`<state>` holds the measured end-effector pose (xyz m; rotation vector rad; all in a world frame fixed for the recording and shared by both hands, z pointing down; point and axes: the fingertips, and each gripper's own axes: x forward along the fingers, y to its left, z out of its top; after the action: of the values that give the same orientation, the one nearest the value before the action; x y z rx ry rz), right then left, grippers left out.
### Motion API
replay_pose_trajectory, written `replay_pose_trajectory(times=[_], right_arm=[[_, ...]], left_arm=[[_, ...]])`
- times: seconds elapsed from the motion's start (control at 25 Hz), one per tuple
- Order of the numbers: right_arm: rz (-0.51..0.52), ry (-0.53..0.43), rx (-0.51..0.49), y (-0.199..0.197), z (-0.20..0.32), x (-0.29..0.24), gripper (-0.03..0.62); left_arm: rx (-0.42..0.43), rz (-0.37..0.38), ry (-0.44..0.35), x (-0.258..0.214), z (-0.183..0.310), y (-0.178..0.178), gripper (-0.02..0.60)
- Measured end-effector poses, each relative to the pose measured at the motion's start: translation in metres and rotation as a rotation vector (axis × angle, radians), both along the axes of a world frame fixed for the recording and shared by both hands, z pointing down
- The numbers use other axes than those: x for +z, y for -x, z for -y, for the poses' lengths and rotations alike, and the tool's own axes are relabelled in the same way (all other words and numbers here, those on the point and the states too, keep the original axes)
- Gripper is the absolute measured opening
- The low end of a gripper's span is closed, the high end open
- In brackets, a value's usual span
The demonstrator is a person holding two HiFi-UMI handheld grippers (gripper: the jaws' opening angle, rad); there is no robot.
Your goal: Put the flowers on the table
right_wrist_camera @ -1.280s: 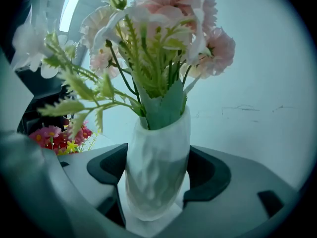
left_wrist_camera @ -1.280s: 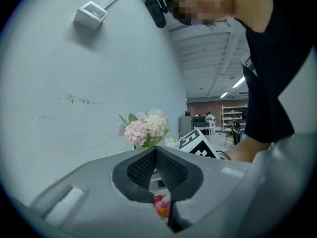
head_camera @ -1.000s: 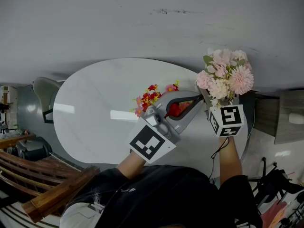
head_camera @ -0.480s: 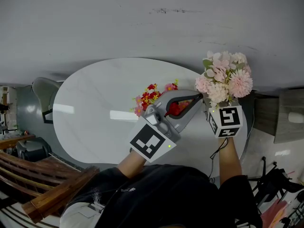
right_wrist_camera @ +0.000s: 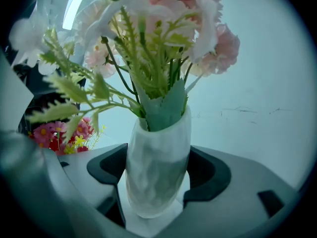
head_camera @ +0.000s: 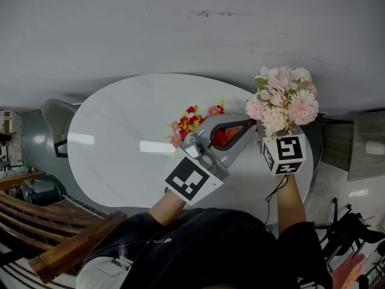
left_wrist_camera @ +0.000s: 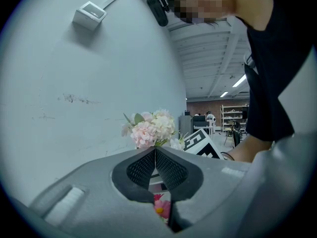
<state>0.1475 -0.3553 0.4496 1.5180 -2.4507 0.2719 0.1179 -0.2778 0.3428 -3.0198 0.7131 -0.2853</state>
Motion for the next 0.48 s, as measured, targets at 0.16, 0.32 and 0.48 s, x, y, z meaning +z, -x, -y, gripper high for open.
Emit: replay_pose_trajectory(times=[0.16,0.32,0.48], right_arm=[[0.002,-0.008,0.004,-0.0002,-0.0027,-0.0018,0.368],[0.0,-0.006,0.003,0.0001,-0.0027,-0.002,0.368],[-0.004,-0.005,0.006,0.0005,-0.0022,-0.0018,0.368]], left_arm=[[-0.001,0.003,-0.004,-0.0017,-0.0031,0.0,-0.002],[-0.003,0.002,-0.006,-0.0032,-0.0034,0.0002,-0.002],[-0.002,0.002,-0.009,-0.0038,-0.0042,0.0004,-0.002]])
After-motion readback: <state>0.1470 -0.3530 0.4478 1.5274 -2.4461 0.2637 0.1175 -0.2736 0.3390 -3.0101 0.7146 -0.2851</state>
